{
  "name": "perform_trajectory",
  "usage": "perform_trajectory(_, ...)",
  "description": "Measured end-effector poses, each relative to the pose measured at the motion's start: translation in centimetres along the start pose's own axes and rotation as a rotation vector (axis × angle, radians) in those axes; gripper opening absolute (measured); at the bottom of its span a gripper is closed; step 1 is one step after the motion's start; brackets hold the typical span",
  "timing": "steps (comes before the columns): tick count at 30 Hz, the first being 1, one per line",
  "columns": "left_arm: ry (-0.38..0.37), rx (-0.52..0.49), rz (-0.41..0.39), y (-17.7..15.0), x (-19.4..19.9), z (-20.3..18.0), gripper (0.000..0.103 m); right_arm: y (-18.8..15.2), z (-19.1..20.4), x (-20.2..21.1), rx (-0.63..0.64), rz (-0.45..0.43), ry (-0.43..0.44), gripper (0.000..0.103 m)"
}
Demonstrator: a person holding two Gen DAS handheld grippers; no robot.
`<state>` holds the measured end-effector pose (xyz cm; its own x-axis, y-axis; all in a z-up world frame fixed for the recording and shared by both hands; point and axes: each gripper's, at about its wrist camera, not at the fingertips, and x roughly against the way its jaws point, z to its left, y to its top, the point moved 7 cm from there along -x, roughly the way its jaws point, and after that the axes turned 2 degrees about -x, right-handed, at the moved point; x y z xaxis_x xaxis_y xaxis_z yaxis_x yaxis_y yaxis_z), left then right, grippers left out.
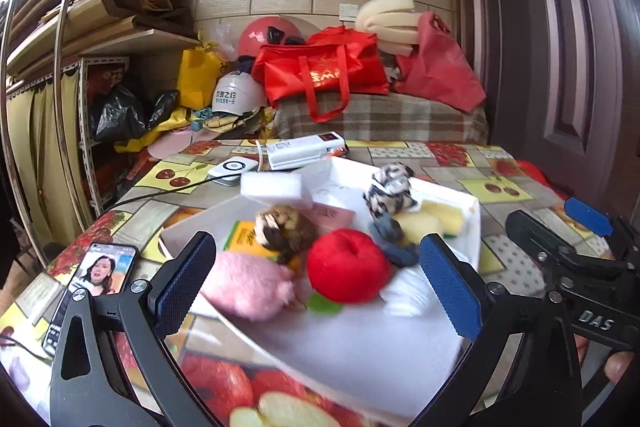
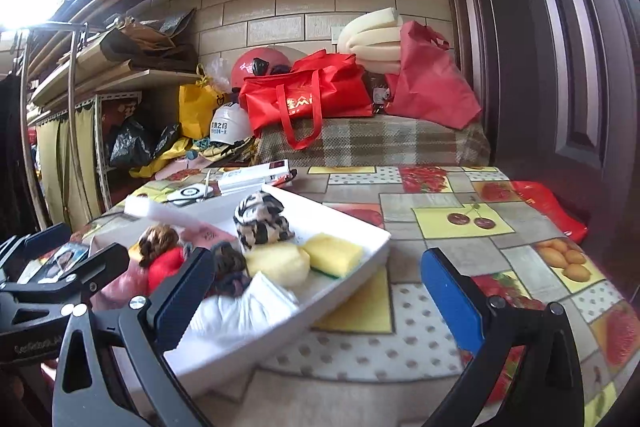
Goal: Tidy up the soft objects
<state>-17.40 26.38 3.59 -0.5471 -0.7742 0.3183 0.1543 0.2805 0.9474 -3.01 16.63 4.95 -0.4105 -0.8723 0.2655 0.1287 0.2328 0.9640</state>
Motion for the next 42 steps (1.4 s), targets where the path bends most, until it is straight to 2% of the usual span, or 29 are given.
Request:
perform_trajectory(8, -0.055, -0.03, -0.002, -1.0, 3.2, -2.1, 0.103, -1.3, -2.5, 4.9, -0.056, 0.009, 0.005, 0.103)
perform_trajectory(10, -0.069, -0.035, 0.001, -1.2, 3.8, -2.5, 0.103, -1.2, -3.4, 6.4, -0.087, -0.013, 0.0, 0.103)
perform_trajectory(14, -0.09, -0.049, 0.041, -1.9, 4.6, -3.5, 0.103, -0.4, -5.2, 10.0, -0.128, -0.131, -0.053, 0.103)
perform_trajectory(17, -0.061, -0.069, 0.073, -2.4, 4.8, -4.2, 0.103, 0.0, -5.8, 12.2, -0.116, -0.188, -0.109, 0.103)
perform_trajectory(20, -0.059, -0.074, 0.088, -2.8, 5.0, -4.4, 0.103, -0.4, -5.8, 12.7, -0.093, -0.171, -0.166, 0.103)
perform_trajectory(23, -0.05, -0.071, 0.105, -3.1, 5.2, -4.4, 0.103, -1.1, -5.9, 12.8, -0.079, -0.136, -0.185, 0.103)
perform_trajectory(25, -0.043, -0.068, 0.11, -3.3, 5.5, -4.4, 0.103, -1.0, -6.2, 13.7, -0.085, -0.167, -0.19, 0.103)
perform_trajectory(29, -0.026, -0.07, 0.096, -3.3, 6.6, -4.5, 0.103, -0.8, -6.5, 15.2, -0.095, -0.222, -0.19, 0.103)
perform_trajectory(32, -0.024, -0.075, 0.059, -3.0, 7.7, -4.7, 0.103, -1.4, -7.0, 14.9, -0.105, -0.189, -0.206, 0.103)
perform_trajectory(35, 0.045, -0.093, 0.017, -2.6, 8.7, -4.7, 0.103, -1.5, -7.5, 15.4, -0.131, -0.202, -0.213, 0.103)
perform_trajectory(38, 0.138, -0.081, 0.043, -2.9, 8.9, -4.1, 0.103, -1.3, -7.5, 16.2, -0.116, -0.232, -0.211, 0.103)
perform_trajectory(42, 0.133, -0.058, 0.087, -3.4, 8.5, -3.8, 0.103, -1.7, -7.4, 16.2, -0.086, -0.205, -0.222, 0.103)
